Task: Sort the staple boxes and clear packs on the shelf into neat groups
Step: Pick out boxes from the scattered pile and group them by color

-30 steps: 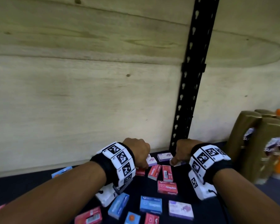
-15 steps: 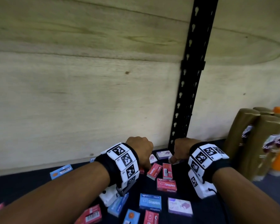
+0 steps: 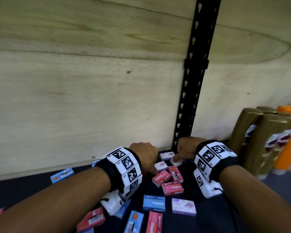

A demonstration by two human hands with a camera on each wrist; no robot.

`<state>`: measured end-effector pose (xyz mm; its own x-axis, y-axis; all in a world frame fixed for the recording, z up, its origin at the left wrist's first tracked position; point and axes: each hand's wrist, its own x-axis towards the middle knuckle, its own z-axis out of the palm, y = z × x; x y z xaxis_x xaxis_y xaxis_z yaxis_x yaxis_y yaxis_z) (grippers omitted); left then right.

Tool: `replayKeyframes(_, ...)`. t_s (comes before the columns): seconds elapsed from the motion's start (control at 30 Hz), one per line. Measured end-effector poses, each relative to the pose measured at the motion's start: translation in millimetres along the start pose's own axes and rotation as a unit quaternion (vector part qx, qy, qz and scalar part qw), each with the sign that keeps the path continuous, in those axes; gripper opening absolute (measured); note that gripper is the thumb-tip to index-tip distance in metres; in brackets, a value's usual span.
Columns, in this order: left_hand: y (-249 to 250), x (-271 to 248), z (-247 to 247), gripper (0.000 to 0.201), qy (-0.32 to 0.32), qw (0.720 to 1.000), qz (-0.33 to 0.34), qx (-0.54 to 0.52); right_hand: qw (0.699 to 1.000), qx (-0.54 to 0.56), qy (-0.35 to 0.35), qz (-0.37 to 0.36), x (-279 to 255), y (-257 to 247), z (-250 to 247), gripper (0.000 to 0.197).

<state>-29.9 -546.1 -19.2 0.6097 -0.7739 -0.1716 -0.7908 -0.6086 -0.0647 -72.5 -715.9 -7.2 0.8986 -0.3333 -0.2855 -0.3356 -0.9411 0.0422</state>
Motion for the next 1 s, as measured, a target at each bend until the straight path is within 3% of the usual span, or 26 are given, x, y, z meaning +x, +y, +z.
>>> replayKeyframes(0.23,-21,-47,-7,0.036,-0.044,0.998,0.039,-0.013,0.998,-0.010,-0.047,-0.042,-34,-13,-11,0.039)
replayKeyframes(0.37,-38,-79,-6,0.035,-0.069,0.997,0.029,0.000,0.991,0.040,-0.106,-0.064,-60,-22,-11,0.022)
replayKeyframes(0.57,-65,-125,-11,0.037,-0.078,0.997,-0.017,0.005,0.984,-0.015,-0.165,-0.061,-100,-37,0,0.036)
replayKeyframes(0.73,-97,-160,-7,0.037,-0.082,0.995,-0.048,0.001,0.987,-0.079,-0.134,-0.043,-122,-45,12,0.055)
replayKeyframes(1.0,-137,-197,13,0.026,-0.103,0.989,-0.098,-0.045,0.992,-0.080,-0.095,-0.028,-129,-43,25,0.045)
